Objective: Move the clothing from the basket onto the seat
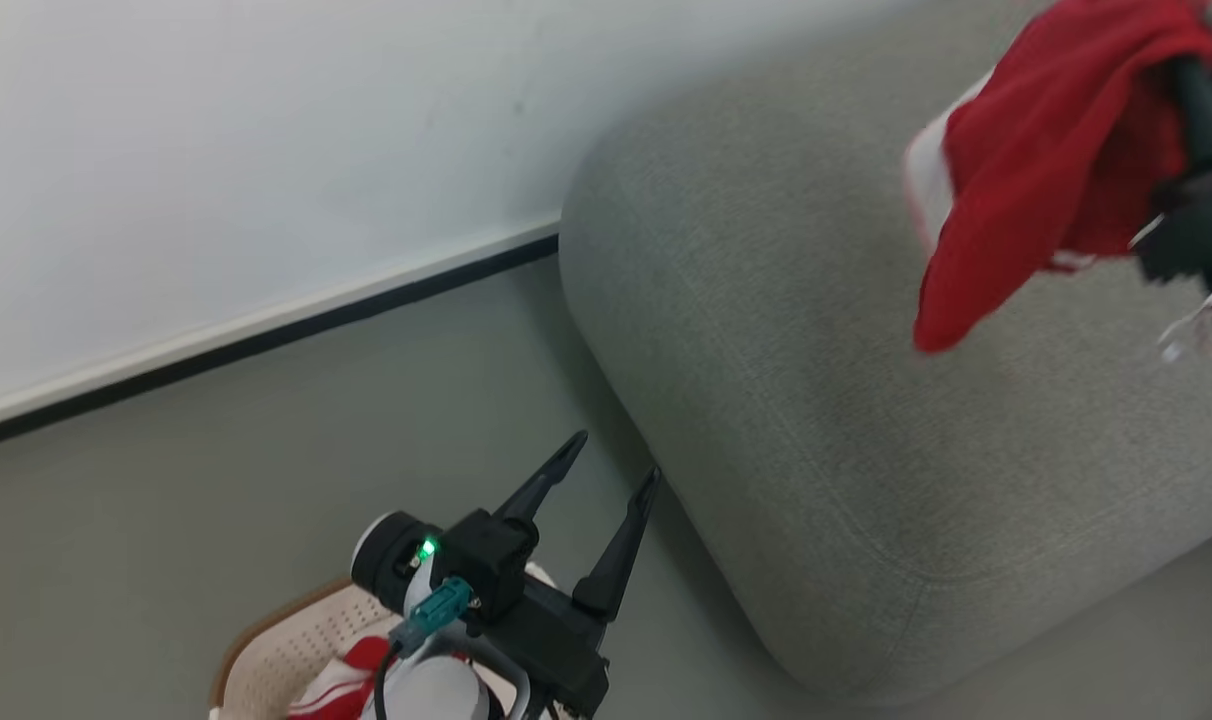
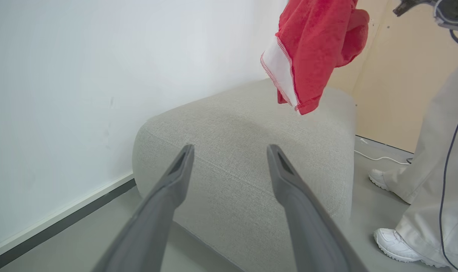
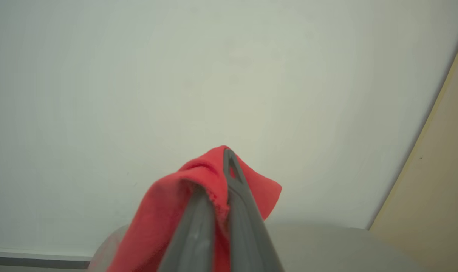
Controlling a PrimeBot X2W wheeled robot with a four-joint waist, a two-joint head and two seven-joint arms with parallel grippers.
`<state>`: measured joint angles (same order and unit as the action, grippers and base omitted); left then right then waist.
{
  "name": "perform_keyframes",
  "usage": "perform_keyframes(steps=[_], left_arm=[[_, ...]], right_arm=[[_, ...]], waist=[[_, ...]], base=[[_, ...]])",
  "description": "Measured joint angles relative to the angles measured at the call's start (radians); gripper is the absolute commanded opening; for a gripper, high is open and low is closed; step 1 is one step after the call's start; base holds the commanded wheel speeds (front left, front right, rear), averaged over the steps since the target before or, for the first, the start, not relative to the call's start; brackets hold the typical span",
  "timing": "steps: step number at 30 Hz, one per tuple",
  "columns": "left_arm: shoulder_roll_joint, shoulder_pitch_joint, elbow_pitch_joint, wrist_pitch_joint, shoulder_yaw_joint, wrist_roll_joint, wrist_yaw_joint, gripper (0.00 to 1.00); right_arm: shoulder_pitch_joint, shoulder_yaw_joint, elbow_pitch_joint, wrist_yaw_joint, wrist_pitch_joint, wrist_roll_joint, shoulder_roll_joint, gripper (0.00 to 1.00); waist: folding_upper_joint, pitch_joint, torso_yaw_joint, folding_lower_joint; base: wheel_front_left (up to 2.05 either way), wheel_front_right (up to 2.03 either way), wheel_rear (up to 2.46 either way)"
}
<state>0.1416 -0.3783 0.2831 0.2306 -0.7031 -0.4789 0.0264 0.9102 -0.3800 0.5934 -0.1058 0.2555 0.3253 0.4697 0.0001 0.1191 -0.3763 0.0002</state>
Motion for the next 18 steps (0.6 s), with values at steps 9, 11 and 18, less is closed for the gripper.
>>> perform_keyframes(steps=[9,11,18], left_arm=[[0.01,-0.074,-0.071,-0.032,-0.01,0.045,0.0,1.0],[0.011,-0.088,-0.085,-0.039,-0.012,0.051,0.0,1.0],[0.023,-0.134,-0.131,-0.07,-0.016,0.069,0.0,1.0]], right_arm=[[0.186,0.059,0.117,0.0,-0.009,0.009,0.066,0.0],[0.214,0.069,0.14,0.0,-0.009,0.009,0.08,0.0],[0.274,0.102,0.212,-0.002,-0.009,0.02,0.12,0.0]], waist=[[0.0,0.105,0.083,0.0],[0.0,0.13,0.1,0.0001],[0.0001,0.224,0.156,0.0001]], base=[[0.0,0.0,0.0],[0.0,0.0,0.0],[0.0,0.0,0.0]])
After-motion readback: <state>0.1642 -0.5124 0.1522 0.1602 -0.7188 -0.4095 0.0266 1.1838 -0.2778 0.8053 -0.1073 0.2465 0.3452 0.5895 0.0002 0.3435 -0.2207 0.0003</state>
